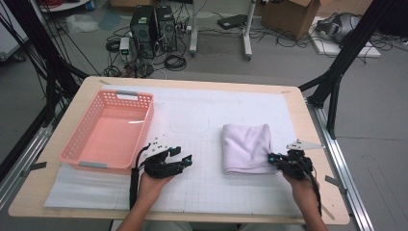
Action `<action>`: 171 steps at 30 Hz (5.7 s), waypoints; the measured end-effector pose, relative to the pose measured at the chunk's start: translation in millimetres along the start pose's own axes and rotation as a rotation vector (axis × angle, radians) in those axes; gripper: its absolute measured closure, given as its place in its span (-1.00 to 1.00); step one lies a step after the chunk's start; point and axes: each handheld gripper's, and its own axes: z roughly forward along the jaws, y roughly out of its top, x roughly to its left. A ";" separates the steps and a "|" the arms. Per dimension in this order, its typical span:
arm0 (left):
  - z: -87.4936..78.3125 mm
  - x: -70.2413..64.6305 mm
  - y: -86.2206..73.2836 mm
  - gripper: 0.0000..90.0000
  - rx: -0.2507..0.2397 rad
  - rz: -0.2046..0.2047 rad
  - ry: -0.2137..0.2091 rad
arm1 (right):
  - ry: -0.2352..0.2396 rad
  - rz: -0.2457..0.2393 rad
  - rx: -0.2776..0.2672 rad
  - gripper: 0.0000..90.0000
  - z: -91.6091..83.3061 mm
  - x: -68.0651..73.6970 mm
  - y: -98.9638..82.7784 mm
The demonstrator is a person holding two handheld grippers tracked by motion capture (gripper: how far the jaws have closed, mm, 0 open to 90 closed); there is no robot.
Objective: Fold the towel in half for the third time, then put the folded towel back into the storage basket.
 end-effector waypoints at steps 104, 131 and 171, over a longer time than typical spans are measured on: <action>-3.9 -1.3 0.2 -0.21 -0.032 0.001 0.002 | -0.067 -0.048 -0.069 0.23 52.4 -22.3 31.2; -4.9 2.0 3.8 -0.49 -0.130 0.050 -0.038 | -0.032 -0.039 -0.199 -0.28 -33.9 -23.0 -28.0; 17.7 -1.5 13.3 -0.46 -0.079 0.025 -0.074 | -0.019 0.006 -0.196 -0.54 -28.0 -33.4 -34.8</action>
